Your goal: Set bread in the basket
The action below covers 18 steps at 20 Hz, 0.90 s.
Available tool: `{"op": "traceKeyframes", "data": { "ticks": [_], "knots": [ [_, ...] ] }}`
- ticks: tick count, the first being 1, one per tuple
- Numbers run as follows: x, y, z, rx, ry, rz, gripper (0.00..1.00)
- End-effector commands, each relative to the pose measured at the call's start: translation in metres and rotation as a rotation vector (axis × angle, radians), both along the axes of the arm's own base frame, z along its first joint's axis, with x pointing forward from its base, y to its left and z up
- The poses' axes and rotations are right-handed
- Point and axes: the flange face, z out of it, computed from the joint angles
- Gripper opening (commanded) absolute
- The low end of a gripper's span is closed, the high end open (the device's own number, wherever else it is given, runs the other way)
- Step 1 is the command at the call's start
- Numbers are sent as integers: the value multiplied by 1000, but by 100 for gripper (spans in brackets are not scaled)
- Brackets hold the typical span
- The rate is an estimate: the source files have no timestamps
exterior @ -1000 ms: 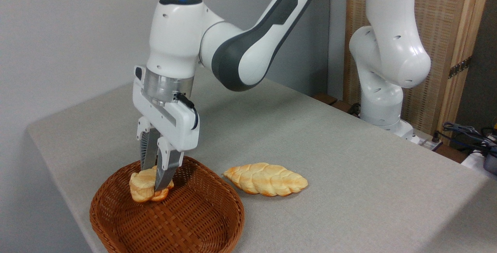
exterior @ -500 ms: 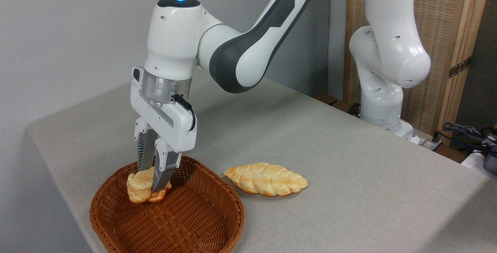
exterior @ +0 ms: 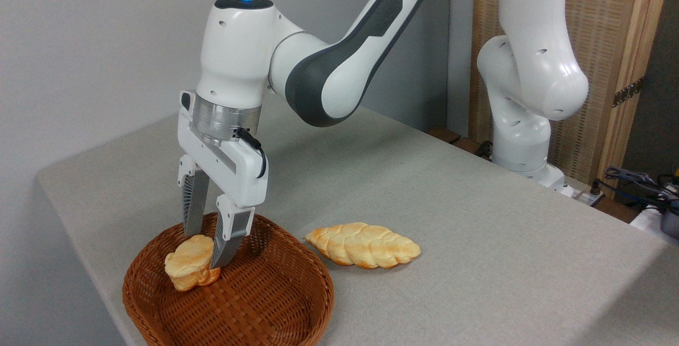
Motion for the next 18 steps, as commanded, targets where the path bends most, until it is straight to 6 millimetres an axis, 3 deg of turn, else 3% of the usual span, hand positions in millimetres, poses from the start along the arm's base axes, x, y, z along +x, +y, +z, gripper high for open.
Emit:
{"op": "traceKeyframes", "data": {
  "ticks": [1,12,15,18],
  "knots": [
    [-1,3,17,-15,-21,17,100],
    [-57,19,112,14,211,5,100],
    [-59,38,115,19,257,32,100],
    [-59,42,113,18,267,40,100]
  ]
}}
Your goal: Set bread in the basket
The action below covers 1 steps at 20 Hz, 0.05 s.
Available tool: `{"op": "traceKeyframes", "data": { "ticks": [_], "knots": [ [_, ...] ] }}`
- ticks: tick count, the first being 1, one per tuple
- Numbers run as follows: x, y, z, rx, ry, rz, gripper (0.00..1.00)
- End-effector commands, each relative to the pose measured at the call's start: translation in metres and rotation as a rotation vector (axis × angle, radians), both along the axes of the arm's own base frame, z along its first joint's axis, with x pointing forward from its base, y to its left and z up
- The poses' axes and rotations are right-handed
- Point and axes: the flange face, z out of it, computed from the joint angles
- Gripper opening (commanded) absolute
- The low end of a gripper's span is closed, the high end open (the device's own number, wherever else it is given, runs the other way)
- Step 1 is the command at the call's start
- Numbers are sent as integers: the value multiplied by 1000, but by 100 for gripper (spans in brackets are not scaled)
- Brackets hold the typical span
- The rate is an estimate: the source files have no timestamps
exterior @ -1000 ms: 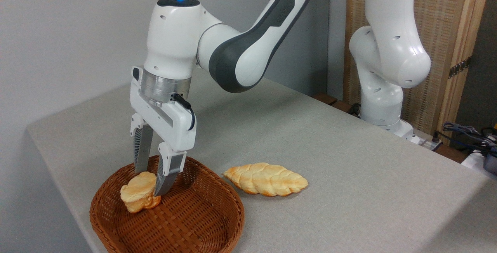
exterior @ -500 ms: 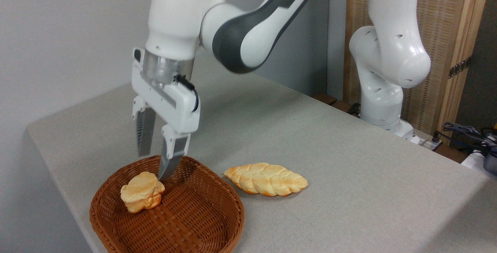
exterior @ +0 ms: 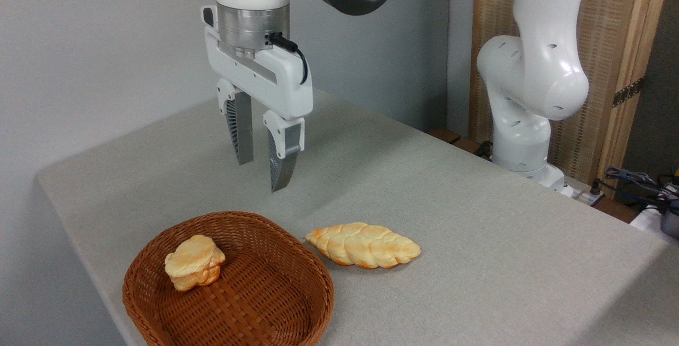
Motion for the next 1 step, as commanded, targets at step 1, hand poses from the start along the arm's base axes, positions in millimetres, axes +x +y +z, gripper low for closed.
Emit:
{"op": "traceKeyframes", "data": {
  "ticks": [1],
  "knots": [
    [3,6,-2,14,24,24,100]
  ]
}}
